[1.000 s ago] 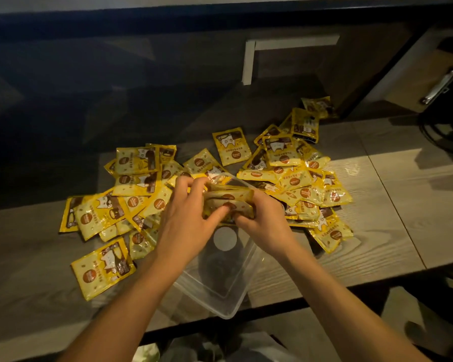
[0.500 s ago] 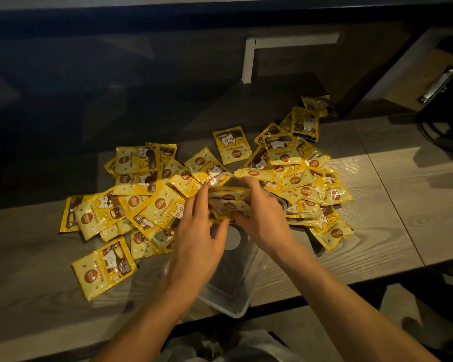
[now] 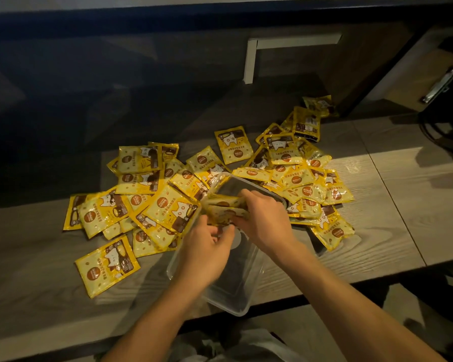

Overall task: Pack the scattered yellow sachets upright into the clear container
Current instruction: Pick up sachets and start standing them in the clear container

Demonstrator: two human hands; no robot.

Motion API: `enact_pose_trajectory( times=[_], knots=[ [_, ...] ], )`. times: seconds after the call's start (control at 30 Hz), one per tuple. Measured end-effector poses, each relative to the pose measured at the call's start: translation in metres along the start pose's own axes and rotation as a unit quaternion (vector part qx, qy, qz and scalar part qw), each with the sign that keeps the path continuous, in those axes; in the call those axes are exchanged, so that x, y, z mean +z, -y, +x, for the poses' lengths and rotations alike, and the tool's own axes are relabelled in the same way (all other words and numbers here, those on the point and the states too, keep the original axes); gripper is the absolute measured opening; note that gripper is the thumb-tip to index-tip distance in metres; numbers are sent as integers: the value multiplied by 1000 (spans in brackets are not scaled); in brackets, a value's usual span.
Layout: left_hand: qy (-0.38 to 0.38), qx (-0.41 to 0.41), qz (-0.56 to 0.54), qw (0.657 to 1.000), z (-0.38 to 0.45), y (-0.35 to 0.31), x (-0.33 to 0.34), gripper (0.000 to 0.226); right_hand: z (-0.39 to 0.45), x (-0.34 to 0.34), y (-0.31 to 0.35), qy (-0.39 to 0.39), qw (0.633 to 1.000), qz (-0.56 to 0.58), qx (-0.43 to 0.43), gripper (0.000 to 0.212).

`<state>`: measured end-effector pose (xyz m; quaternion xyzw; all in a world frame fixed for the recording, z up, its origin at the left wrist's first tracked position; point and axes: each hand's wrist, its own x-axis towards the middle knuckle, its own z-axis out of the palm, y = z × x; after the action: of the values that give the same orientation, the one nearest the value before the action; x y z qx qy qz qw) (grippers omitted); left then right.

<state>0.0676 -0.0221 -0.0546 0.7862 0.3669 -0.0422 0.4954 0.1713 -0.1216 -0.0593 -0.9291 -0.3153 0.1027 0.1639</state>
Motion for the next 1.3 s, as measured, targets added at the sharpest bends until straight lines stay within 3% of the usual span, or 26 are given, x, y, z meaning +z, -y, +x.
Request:
enact_pose_trajectory(
  times=[0.07, 0.23, 0.33, 0.47, 0.67, 0.87, 1.03, 1.17, 1.3],
  knots=[
    [15, -39, -5, 999, 11, -1, 2, 36, 1, -1, -1, 23, 1000, 6, -5, 33],
    [24, -51, -30, 998, 18, 9, 11, 26, 8, -9, -3, 103, 994, 32, -20, 35],
    [42, -23, -82, 996, 18, 17, 15, 37, 6, -10, -2, 64, 998, 4, -26, 43],
    [43, -27, -134, 990, 18, 19, 19, 57, 3, -8, -1, 10, 999, 49, 5, 45],
    [79, -19, -128, 988, 20, 22, 21, 62, 6, -3, -1, -33, 997, 59, 28, 41],
    [81, -19, -114, 990, 22, 22, 19, 62, -3, 3, 2, -78, 997, 4, 8, 66],
    [121, 2, -95, 988, 21, 22, 18, 67, -3, -4, -5, -124, 988, -96, -12, 55],
    [147, 14, -91, 985, 24, 21, 18, 65, 4, -5, -6, -117, 986, -113, -33, 42],
    [166, 19, -82, 983, 28, 23, 14, 64, 6, -5, -10, -121, 985, -112, -54, 44]
  ],
)
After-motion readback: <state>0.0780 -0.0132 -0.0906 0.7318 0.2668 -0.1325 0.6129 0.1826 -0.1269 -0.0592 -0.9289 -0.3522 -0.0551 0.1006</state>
